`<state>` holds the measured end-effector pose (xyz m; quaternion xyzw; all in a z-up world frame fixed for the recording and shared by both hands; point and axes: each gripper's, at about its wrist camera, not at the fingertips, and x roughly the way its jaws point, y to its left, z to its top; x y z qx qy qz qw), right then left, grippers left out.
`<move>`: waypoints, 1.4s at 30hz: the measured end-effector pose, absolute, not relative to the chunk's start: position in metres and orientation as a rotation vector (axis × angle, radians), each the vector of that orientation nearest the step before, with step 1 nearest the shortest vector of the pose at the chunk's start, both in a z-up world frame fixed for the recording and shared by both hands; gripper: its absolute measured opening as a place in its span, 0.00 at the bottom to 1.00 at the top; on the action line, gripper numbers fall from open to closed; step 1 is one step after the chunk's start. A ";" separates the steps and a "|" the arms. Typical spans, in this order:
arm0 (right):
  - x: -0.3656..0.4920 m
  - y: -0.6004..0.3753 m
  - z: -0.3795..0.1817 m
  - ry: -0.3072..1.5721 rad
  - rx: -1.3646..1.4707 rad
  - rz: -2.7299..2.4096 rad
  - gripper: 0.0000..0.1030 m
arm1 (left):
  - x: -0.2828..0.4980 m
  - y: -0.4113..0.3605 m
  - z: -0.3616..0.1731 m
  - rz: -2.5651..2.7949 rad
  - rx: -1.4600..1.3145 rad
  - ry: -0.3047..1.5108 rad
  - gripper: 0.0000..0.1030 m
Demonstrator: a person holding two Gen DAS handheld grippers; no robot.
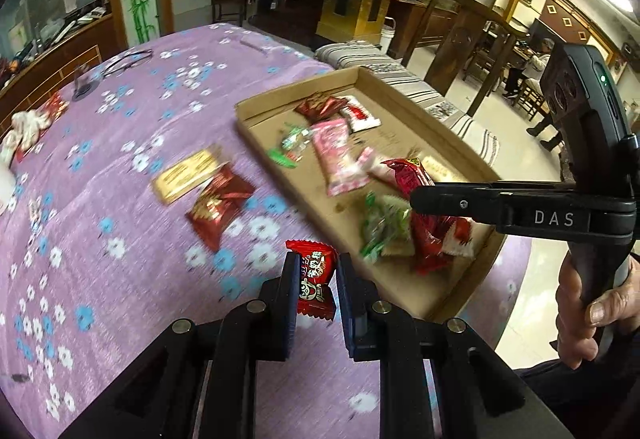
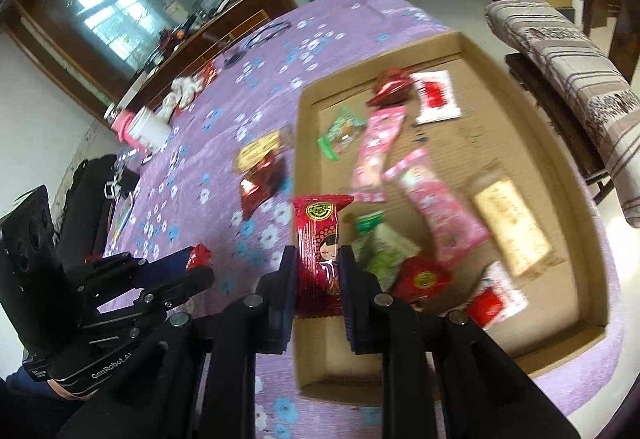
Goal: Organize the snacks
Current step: 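Carry red candies in both grippers over the tray and release them, then grasp red packet with left gripper while right moves toward yellow biscuit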
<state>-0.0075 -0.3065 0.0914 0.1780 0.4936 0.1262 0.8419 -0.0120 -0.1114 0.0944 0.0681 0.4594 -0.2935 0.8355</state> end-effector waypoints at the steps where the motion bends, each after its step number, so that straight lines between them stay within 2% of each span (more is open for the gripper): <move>1: -0.008 -0.312 0.092 1.038 0.382 0.257 0.19 | -0.011 -0.116 0.095 -0.628 0.147 0.971 0.17; 11: -0.011 -0.374 0.084 1.040 0.453 0.120 0.19 | -0.003 -0.171 0.091 -0.715 0.166 1.001 0.17; 21: -0.009 -0.396 0.067 1.098 0.444 0.086 0.19 | -0.013 -0.220 0.068 -0.809 0.218 1.055 0.17; 36: -0.005 -0.398 0.060 1.124 0.421 0.088 0.21 | -0.016 -0.234 0.059 -0.824 0.243 1.063 0.18; 42: -0.007 -0.399 0.069 1.088 0.407 0.056 0.22 | -0.020 -0.230 0.066 -0.834 0.248 1.035 0.26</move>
